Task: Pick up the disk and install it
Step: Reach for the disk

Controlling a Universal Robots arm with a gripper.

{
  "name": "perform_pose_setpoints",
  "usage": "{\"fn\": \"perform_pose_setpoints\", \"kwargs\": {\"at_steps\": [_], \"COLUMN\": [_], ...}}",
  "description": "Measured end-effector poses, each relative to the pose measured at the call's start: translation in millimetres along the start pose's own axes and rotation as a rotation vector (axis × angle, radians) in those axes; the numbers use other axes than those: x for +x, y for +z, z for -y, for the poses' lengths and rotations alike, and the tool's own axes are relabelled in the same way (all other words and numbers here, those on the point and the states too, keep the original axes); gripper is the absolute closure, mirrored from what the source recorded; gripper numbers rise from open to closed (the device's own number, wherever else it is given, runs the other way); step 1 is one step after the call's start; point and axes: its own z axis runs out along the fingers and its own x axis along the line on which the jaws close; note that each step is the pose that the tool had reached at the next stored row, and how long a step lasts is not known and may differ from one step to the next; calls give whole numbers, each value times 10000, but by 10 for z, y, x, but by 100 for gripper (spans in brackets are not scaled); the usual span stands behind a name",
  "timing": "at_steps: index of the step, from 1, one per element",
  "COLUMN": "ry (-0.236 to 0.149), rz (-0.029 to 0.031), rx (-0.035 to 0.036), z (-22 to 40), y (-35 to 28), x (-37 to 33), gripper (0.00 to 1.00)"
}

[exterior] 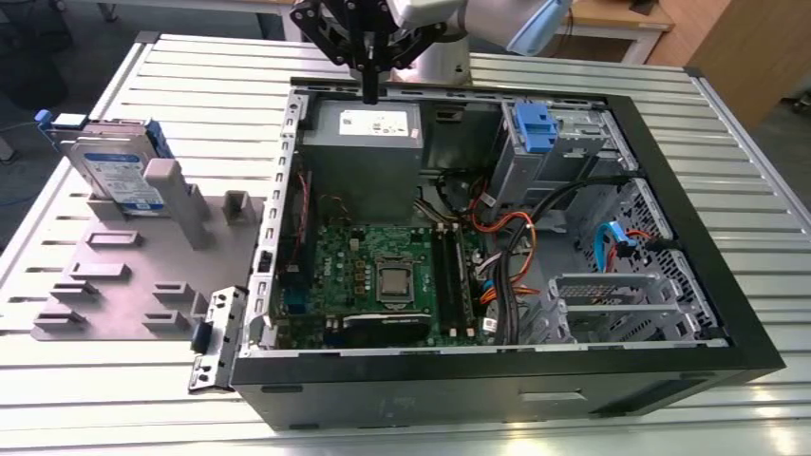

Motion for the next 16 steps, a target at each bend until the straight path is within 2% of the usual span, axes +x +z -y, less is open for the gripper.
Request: {"fn": "perform_pose_setpoints", "kwargs": {"at_steps": [9,16], "ry": [0,1], "rz": [0,0], "rx": [0,0], "z": [2,6], "y": [-1,-3], "x": [17,86], "gripper": [89,89]}}
